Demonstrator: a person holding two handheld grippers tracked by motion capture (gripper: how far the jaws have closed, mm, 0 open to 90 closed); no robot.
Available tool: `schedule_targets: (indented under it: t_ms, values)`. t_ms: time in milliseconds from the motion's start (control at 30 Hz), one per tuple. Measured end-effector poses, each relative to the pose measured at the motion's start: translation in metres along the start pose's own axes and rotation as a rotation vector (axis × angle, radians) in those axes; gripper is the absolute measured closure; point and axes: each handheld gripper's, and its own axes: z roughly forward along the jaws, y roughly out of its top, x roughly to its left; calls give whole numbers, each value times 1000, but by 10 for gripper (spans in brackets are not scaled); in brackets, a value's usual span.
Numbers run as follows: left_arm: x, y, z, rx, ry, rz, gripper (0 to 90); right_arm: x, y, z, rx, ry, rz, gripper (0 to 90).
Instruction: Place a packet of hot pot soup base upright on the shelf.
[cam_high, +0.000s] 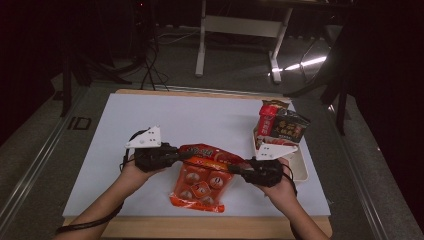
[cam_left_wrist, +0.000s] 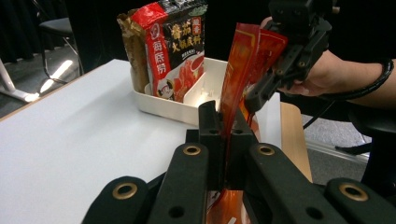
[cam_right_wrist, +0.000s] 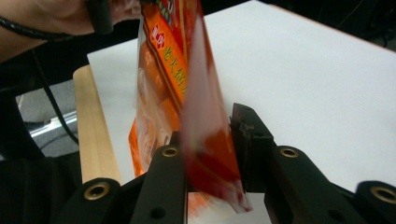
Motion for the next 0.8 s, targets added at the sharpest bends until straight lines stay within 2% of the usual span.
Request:
schedule_targets:
  t_ms: [33, 67, 100, 167, 233, 333, 433, 533, 600, 667, 767, 800]
  values:
    - [0, 0, 0, 0, 0, 0, 892, 0, 0, 0, 0, 0, 0, 757]
    - [0, 0, 0, 0, 2, -3, 892, 1, 0, 1, 6, 4, -1, 794]
    - [0, 0, 0, 1, 7, -2, 892, 3, 0, 2, 9, 19, -6, 894]
    - [1, 0, 0, 0, 6, -8, 891, 6, 2, 2, 21, 5, -16, 898]
    - [-1, 0, -1, 5, 20, 6, 889, 9, 3, 2, 27, -3, -27, 900]
    - [-1, 0, -4, 12, 29, -2, 855, 12, 5, 1, 28, -5, -35, 900]
    - [0, 0, -7, 7, 36, -24, 768, 14, 8, -2, 22, 19, -27, 900]
    - [0, 0, -9, 4, 16, -46, 619, 22, 15, -3, 5, 42, -35, 900]
    - [-2, -2, -9, 4, 33, -29, 538, 28, 19, -2, 8, 38, -58, 900]
    - [-4, -3, -10, 1, 44, -23, 470, 30, 23, -1, 9, 44, -60, 900]
    - [-5, -5, -13, -24, 48, -35, 375, 33, 27, -1, 3, 54, -56, 900]
    - [-5, -6, -13, -36, 57, -47, 312, 33, 28, -2, -5, 59, -52, 900]
